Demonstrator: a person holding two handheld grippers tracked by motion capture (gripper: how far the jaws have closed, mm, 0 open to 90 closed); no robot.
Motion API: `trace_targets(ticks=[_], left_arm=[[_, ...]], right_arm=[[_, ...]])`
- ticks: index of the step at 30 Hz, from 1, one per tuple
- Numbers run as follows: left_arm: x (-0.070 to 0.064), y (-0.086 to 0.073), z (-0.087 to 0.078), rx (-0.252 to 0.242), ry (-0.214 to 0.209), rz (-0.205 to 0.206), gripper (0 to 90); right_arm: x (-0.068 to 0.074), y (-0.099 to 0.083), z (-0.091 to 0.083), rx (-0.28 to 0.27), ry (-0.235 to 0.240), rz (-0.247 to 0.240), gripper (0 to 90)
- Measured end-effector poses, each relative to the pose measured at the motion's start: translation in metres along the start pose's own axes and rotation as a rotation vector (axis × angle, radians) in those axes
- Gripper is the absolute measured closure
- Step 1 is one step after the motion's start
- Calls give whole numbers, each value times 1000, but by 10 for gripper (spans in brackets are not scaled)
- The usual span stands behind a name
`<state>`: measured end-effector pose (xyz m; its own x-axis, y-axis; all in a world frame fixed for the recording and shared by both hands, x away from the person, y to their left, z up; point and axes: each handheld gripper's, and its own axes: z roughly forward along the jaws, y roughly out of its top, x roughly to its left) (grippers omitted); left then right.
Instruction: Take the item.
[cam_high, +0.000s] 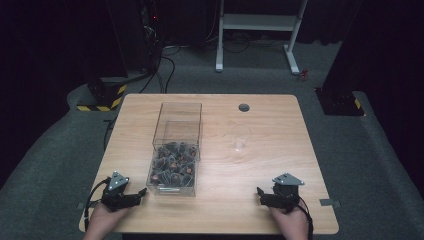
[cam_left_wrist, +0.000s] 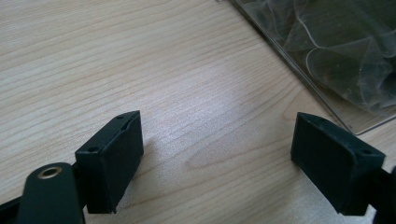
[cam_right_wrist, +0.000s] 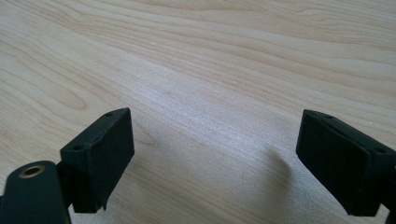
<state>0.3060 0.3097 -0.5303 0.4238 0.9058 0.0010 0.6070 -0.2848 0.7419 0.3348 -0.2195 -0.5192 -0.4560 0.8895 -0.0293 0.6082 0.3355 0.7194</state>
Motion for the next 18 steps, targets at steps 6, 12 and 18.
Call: trace_targets(ticks=[6, 12, 18], left_arm=[[0, 0, 0, 0, 0, 0, 174], [0, 0, 0, 0, 0, 0, 173], [0, 0, 0, 0, 0, 0, 173]], right_arm=[[1, 1, -2, -21, 10, -9, 120], [6, 5, -7, -63, 31, -18, 123], [13, 9, -12, -95, 51, -34, 126]])
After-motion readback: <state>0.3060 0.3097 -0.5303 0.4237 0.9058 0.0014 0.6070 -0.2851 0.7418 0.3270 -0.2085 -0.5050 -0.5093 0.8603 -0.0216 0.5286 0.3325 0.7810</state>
